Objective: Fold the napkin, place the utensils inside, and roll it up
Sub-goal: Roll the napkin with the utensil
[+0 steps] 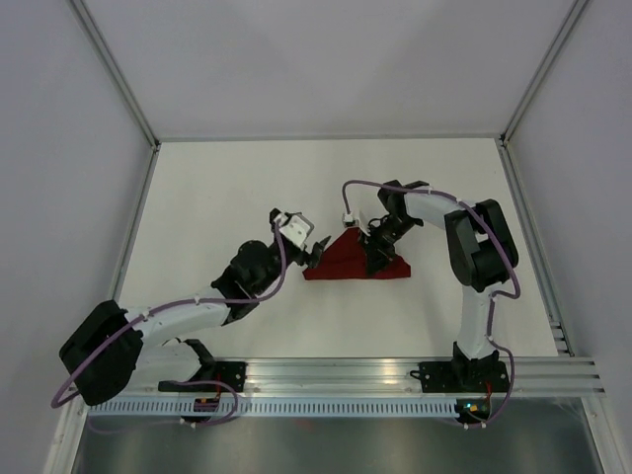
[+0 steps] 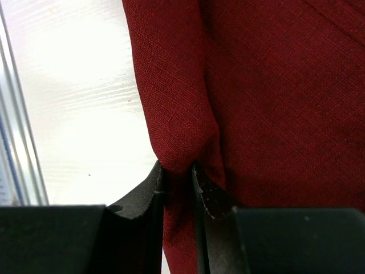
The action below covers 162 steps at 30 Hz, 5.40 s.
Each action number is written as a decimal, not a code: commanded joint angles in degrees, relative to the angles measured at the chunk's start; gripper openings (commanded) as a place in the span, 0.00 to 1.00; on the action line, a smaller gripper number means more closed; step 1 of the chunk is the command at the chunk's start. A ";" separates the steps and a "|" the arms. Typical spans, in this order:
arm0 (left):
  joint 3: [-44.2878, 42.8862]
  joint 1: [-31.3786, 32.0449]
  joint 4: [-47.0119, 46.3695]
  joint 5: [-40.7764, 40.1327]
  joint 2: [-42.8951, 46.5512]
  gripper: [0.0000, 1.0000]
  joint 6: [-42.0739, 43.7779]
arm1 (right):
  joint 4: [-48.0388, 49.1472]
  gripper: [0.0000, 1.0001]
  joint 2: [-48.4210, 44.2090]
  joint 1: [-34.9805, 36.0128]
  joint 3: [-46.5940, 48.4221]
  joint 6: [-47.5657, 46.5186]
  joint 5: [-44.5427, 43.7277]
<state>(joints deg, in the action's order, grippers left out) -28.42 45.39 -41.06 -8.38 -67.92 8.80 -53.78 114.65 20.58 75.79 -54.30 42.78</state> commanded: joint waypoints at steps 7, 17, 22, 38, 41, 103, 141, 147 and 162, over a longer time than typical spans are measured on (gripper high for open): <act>-6.02 10.15 9.48 7.15 -10.73 0.93 20.90 | -9.68 0.02 13.40 -1.51 7.88 -5.64 -1.74; -11.04 14.38 10.91 10.66 -25.94 0.95 26.80 | -8.45 0.02 14.02 -1.86 7.62 -4.23 -2.35; -12.09 14.29 8.89 10.23 -29.63 0.95 26.36 | -7.57 0.02 14.37 -2.03 7.00 -3.62 -2.97; -14.37 12.98 4.67 5.57 -37.90 0.60 26.27 | -6.16 0.02 15.43 -2.12 7.18 -2.12 -3.58; -14.73 12.36 5.63 6.89 -37.90 0.50 25.39 | -6.07 0.02 15.52 -2.12 7.27 -2.12 -3.76; -38.90 -1.26 60.04 54.17 -51.70 0.08 -0.89 | 47.36 0.67 -50.32 14.22 -48.63 7.81 -24.68; -31.89 -6.62 42.30 44.08 -38.35 0.63 -13.54 | 45.69 0.16 -43.37 17.92 -51.27 8.07 -24.07; -22.39 -10.58 31.49 37.05 -26.84 0.63 -17.75 | 43.24 0.15 -42.76 17.92 -49.43 7.46 -23.45; -10.42 -12.43 14.60 6.01 7.27 0.82 -23.91 | 38.66 0.12 -37.05 16.95 -42.92 7.63 -20.55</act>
<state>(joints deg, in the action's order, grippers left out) -35.94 32.95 -22.98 3.60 -63.46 -12.58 -10.07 75.24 37.56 32.23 -46.89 19.79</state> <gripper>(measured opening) 0.792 0.300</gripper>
